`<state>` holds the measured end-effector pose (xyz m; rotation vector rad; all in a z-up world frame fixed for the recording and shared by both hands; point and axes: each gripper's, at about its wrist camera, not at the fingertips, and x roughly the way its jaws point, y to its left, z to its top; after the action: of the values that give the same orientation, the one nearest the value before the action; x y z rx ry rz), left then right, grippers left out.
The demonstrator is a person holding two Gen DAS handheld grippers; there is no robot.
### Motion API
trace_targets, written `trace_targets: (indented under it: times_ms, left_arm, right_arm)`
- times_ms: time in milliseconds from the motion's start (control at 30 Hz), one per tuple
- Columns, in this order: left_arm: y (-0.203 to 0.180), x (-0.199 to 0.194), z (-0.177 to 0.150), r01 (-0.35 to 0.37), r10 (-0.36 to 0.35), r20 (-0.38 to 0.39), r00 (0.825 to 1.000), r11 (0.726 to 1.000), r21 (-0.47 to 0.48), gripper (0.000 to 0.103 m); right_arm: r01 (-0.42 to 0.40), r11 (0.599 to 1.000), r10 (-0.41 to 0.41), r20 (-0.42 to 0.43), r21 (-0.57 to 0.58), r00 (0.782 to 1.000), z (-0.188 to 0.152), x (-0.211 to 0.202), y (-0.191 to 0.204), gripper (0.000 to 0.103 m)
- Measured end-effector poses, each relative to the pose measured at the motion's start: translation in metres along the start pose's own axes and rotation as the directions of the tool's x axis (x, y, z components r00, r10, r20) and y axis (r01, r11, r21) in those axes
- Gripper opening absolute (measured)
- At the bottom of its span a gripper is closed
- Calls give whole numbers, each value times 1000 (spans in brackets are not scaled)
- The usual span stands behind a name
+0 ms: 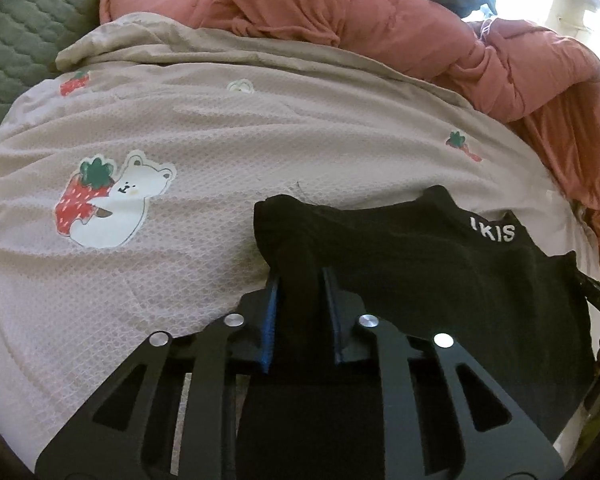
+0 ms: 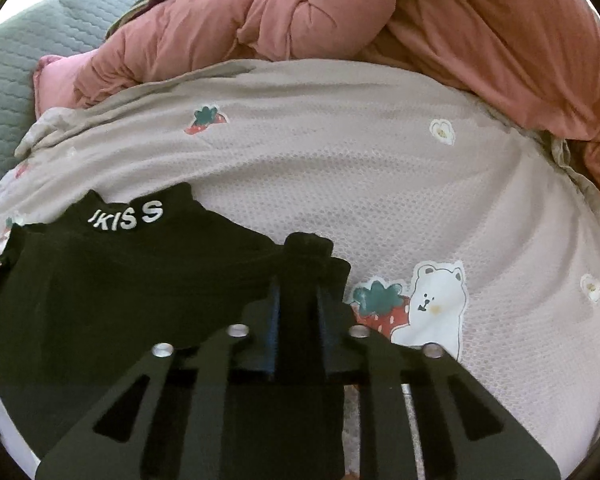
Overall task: Fold small clothes
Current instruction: 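Grasp the folded edge with both grippers and fold it toward the collar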
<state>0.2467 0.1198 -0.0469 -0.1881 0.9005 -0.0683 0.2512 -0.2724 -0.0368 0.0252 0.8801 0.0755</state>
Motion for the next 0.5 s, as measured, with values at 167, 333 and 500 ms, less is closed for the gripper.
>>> trace_targets:
  times_ms: [167, 333, 500]
  left_arm:
    - [6, -13, 3, 41, -40, 46, 998, 999, -23, 7]
    - [2, -35, 20, 79, -75, 125, 989, 997, -25, 5]
    - [-6, -39, 34, 57, -62, 192, 979, 998, 31, 5]
  right_arm:
    - [0, 1000, 0, 83, 3, 997, 6, -24, -3, 9]
    - [-25, 998, 18, 138, 50, 990, 18, -36, -18, 9]
    - [9, 999, -14, 122, 40, 992, 21, -22, -17, 9]
